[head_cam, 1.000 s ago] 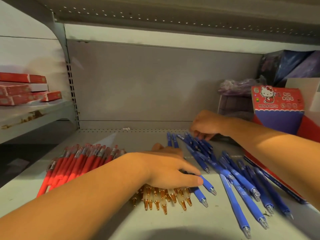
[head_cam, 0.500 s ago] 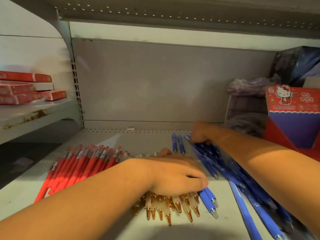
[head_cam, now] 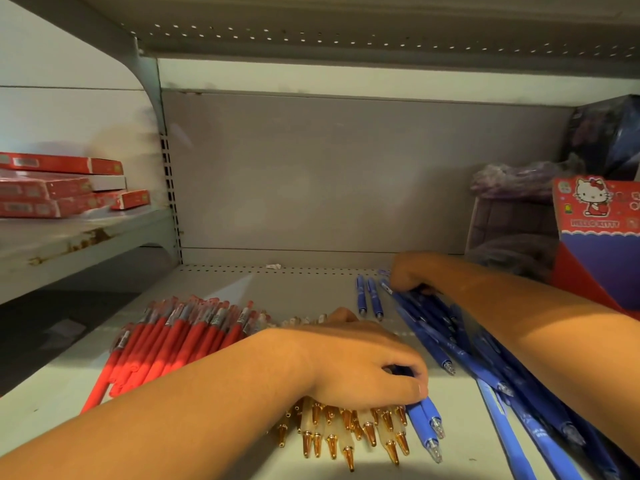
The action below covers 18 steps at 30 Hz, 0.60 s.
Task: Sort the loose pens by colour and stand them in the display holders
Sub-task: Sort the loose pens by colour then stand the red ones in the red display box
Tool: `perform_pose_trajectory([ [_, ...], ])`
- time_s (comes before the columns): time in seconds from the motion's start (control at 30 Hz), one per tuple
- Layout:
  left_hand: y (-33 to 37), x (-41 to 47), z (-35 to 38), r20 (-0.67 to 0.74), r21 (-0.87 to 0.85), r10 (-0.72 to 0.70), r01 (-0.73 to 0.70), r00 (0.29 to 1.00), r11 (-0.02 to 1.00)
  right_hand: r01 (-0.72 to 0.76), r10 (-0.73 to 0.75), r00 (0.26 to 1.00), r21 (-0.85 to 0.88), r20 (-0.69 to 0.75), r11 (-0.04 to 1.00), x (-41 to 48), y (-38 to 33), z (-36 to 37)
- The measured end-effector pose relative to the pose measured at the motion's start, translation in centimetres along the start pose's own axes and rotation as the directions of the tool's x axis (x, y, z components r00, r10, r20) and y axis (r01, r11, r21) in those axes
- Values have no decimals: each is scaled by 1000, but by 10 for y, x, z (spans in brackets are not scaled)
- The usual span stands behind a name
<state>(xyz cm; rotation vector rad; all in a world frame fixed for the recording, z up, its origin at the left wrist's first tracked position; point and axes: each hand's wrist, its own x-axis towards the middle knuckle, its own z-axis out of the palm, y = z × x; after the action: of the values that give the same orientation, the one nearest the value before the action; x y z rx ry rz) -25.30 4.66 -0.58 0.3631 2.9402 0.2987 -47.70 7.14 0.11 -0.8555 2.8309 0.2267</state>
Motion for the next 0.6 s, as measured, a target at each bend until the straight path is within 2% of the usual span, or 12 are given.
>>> perform_pose_trajectory([
  [0.07, 0, 0, 0, 11, -5, -2, 2, 1000, 1000, 32, -32, 1000, 14, 0, 999, 4, -3, -3],
  [0.3, 0, 0, -2, 27, 1, -8, 8, 1000, 1000, 190, -160, 980, 329, -116, 925, 9, -14, -6],
  [0.33, 1, -1, -2, 29, -1, -9, 9, 1000, 1000, 197, -166, 979, 332, -120, 922, 8, -15, -6],
  [0.4, 1, -1, -3, 33, -6, -12, 12, 999, 1000, 152, -139, 988, 279, -67, 948, 6, -15, -5],
  [0.5, 2, -2, -4, 38, -4, -7, 7, 999, 1000, 72, -77, 996, 95, 45, 993, 1, -15, 0],
  [0.6, 1, -3, -4, 36, -10, -2, 3, 999, 1000, 62, -62, 998, 40, -9, 997, 1, -17, 3],
])
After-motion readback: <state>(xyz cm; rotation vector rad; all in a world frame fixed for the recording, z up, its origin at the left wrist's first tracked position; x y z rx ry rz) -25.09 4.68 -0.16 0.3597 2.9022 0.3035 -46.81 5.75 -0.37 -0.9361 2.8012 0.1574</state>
